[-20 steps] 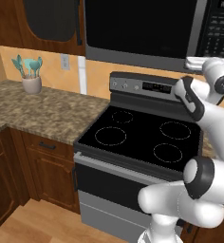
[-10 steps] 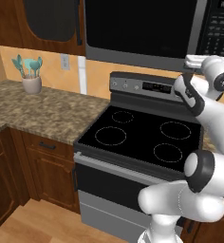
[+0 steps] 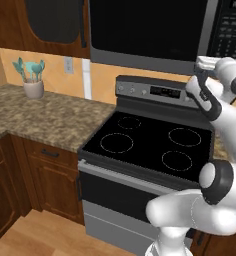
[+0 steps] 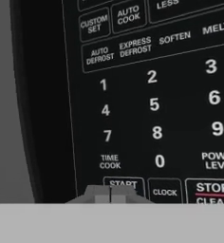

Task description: Pick the sweet potato from the sink and place it in the bowl. Then pick the bowl and place it in the microwave. Then close the microwave door and press the start button.

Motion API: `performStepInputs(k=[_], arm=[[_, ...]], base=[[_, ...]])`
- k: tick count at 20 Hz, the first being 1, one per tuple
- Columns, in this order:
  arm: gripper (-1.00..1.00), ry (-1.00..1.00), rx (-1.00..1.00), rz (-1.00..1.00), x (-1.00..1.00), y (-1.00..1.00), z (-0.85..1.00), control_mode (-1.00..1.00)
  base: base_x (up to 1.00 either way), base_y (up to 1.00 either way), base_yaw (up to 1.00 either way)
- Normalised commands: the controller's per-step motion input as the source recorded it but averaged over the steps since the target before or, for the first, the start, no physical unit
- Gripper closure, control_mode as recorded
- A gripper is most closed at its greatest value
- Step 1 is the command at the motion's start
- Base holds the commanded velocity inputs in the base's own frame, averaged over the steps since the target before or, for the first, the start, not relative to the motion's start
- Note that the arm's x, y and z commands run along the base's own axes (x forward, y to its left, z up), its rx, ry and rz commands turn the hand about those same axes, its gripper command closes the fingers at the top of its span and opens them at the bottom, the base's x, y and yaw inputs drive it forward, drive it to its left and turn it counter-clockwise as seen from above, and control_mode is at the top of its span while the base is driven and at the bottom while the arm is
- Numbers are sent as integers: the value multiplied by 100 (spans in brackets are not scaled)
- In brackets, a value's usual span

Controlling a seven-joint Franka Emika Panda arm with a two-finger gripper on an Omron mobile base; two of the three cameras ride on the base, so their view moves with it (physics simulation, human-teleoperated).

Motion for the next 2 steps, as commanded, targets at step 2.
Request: performStepInputs(k=[2], arm=[[100,-3,0,2,15,-4,-2,-100]], base=[[0,0,0]])
